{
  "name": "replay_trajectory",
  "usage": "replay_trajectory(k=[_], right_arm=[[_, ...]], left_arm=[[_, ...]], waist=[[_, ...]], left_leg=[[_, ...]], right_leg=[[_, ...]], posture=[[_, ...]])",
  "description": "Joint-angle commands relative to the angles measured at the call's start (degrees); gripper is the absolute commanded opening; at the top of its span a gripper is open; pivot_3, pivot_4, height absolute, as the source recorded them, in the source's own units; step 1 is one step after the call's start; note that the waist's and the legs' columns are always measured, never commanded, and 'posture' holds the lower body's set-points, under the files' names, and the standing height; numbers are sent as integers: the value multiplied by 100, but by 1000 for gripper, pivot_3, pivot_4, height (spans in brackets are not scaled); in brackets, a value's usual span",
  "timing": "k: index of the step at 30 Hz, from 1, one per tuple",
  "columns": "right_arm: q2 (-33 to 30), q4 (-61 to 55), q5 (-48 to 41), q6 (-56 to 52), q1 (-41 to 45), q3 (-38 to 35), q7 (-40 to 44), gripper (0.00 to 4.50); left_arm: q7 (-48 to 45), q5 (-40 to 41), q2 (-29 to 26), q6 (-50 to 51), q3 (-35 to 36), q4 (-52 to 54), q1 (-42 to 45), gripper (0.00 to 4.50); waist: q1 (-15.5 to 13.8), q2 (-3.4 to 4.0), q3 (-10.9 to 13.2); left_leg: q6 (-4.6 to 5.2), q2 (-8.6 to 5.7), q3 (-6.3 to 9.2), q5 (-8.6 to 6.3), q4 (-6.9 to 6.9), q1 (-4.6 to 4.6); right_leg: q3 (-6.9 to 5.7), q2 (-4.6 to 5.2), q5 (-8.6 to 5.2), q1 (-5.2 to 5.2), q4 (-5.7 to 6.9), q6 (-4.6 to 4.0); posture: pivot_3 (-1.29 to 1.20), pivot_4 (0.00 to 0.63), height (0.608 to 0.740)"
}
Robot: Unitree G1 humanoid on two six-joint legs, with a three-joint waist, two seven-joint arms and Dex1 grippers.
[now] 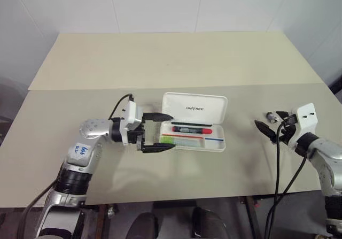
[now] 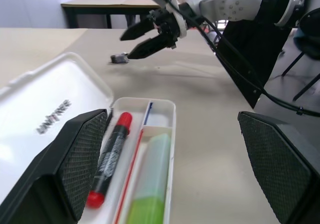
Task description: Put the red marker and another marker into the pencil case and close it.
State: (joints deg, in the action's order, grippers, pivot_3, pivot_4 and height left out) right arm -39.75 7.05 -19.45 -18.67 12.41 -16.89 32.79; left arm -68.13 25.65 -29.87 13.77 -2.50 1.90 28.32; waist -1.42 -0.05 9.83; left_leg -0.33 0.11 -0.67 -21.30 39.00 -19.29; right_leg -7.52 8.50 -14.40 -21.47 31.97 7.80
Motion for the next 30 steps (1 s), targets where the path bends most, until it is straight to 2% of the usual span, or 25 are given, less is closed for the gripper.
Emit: replay_trajectory(k=[1, 7, 13, 17, 23, 25, 30], right_arm=[[116, 186, 68, 146, 204, -219, -304, 4500], [307, 912, 176, 438, 512, -145, -387, 4500], [397, 2389, 415, 959, 1134, -3, -320, 4500], [464, 3027, 493, 1278, 1434, 98, -144, 3115], [532, 3108, 471, 1351, 1621, 181, 98, 961], [523, 3030, 487, 1315, 1636, 208, 111, 391], [467, 2531, 455, 1255, 1635, 301, 379, 394]], left_arm=[[19, 194, -90, 29, 185, 283, 146, 4493], [91, 226, -170, 122, 246, 410, 220, 4493], [137, 273, -279, 221, 313, 542, 217, 4493], [154, 298, -344, 266, 360, 597, 236, 4500], [152, 346, -478, 321, 429, 686, 146, 4500], [157, 354, -509, 312, 439, 688, 93, 4500], [155, 309, -515, 255, 434, 626, 29, 4500]], waist=[[5, 0, 0], [9, 1, 0], [28, 1, 0], [47, 0, 0], [64, 1, 0], [76, 0, 0], [139, 1, 0]], left_leg=[[0, 0, 1, 0, 0, 0], [0, 1, 1, 0, -1, 0], [0, 0, 0, 0, -4, 0], [0, 1, -1, 0, -1, 2], [-1, 2, -1, 1, 3, 4], [-1, 2, -1, 1, 3, 4], [-1, 2, 2, 1, 0, 2]], right_leg=[[0, 0, 0, 0, 0, 0], [0, -2, 0, -1, 0, 0], [0, -2, 0, -1, -1, 0], [3, -3, 0, 1, -1, 0], [7, -3, 1, 2, 1, 1], [8, -3, 1, 2, 0, 1], [7, -3, 1, 2, 0, 1]], posture=[[0, 150, 740], [0, 150, 740], [0, 150, 740], [0, 150, 740], [0, 150, 740], [0, 150, 740], [0, 150, 740]])
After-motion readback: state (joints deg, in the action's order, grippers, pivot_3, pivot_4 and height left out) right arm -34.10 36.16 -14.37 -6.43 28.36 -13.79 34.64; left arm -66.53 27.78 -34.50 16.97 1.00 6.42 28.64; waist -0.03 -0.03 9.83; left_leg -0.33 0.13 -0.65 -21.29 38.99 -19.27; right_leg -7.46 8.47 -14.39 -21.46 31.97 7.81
